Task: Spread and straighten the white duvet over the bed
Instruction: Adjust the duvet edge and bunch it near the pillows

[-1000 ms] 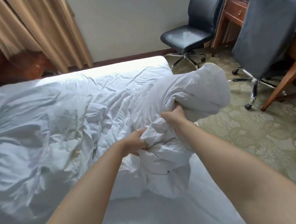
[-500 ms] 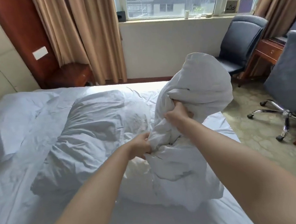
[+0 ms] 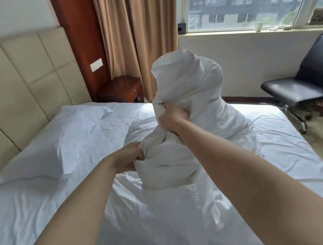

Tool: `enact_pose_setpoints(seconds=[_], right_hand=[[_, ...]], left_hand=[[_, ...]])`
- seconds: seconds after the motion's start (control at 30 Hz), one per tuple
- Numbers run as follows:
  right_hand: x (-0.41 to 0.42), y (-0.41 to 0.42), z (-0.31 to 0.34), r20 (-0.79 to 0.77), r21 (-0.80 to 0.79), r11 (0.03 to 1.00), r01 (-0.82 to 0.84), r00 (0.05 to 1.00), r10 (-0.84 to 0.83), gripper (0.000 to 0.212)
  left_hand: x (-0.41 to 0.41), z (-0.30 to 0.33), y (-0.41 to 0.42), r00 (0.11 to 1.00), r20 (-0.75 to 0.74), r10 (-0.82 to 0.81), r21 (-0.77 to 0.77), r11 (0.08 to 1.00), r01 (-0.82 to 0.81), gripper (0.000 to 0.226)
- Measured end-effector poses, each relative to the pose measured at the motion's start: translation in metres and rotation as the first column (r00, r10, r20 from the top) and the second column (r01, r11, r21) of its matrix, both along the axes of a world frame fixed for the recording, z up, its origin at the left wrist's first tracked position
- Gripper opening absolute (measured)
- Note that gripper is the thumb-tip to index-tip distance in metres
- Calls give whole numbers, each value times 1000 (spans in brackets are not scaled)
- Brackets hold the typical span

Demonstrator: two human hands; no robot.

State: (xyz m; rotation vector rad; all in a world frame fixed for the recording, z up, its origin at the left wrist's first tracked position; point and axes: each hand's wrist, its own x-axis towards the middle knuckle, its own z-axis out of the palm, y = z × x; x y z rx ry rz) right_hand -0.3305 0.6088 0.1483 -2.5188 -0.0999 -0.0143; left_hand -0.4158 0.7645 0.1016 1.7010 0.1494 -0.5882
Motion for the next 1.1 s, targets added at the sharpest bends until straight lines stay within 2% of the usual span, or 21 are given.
enact_pose_setpoints(seconds=[0.13, 0.3, 0.37, 0.43, 0.5, 0.57, 0.63, 0.7, 0.77, 0.83, 0.87, 0.9, 0.93, 0.97, 1.0, 1.03, 1.1], right_hand=[[33, 99, -60, -55, -115, 993, -42, 998, 36, 27], [66, 188, -130, -156, -239, 967, -87, 986, 50, 43], [76, 208, -153, -249, -288, 946, -148, 966, 76, 45], [83, 219, -175, -468, -190, 954, -231, 876, 119, 44], [80, 223, -186, -679, 12, 977, -212, 716, 164, 41], [78, 217, -188, -791, 94, 987, -129, 592, 152, 34], [82, 203, -190, -829, 154, 988, -15, 542, 137, 37], [84, 183, -187, -810, 249, 964, 94, 566, 154, 29], [79, 166, -184, -710, 434, 864, 257, 688, 152, 26], [66, 152, -177, -538, 626, 672, 396, 843, 4, 33], [58, 144, -174, -415, 672, 624, 397, 901, -127, 38], [51, 137, -172, -263, 645, 663, 381, 925, -276, 38], [42, 132, -171, -118, 550, 746, 375, 919, -375, 36], [33, 127, -175, -36, 440, 802, 403, 901, -433, 37], [22, 123, -176, -44, 371, 817, 441, 887, -459, 44], [12, 122, -182, -146, 340, 812, 474, 880, -452, 52], [-9, 122, -195, -465, 345, 831, 437, 849, -253, 59]], left_hand=[[25, -66, 86, 993, -110, 48, -29, 998, -51, 61], [56, -139, 166, 973, -230, 30, -15, 999, -34, 51], [65, -165, 184, 968, -248, 41, 45, 998, -31, 49], [71, -187, 199, 970, -245, 6, 167, 985, 36, 45], [74, -202, 207, 962, -261, -76, 263, 954, 146, 47], [77, -212, 208, 960, -267, -85, 324, 930, 173, 51], [82, -213, 203, 965, -246, -89, 350, 920, 174, 45], [86, -210, 195, 968, -214, -128, 366, 909, 201, 39], [88, -206, 188, 967, -157, -200, 426, 870, 250, 33], [83, -200, 182, 965, -119, -233, 502, 825, 261, 18], [79, -197, 179, 967, -111, -230, 525, 812, 253, 13], [75, -193, 176, 969, -108, -224, 547, 800, 246, 12], [72, -190, 174, 972, -114, -208, 566, 790, 235, 13], [69, -185, 171, 976, -117, -183, 580, 785, 217, 17], [68, -182, 170, 982, -112, -150, 588, 787, 187, 20], [67, -177, 168, 989, -95, -113, 591, 793, 148, 24], [65, -167, 165, 999, -53, -1, 568, 822, 31, 32]])
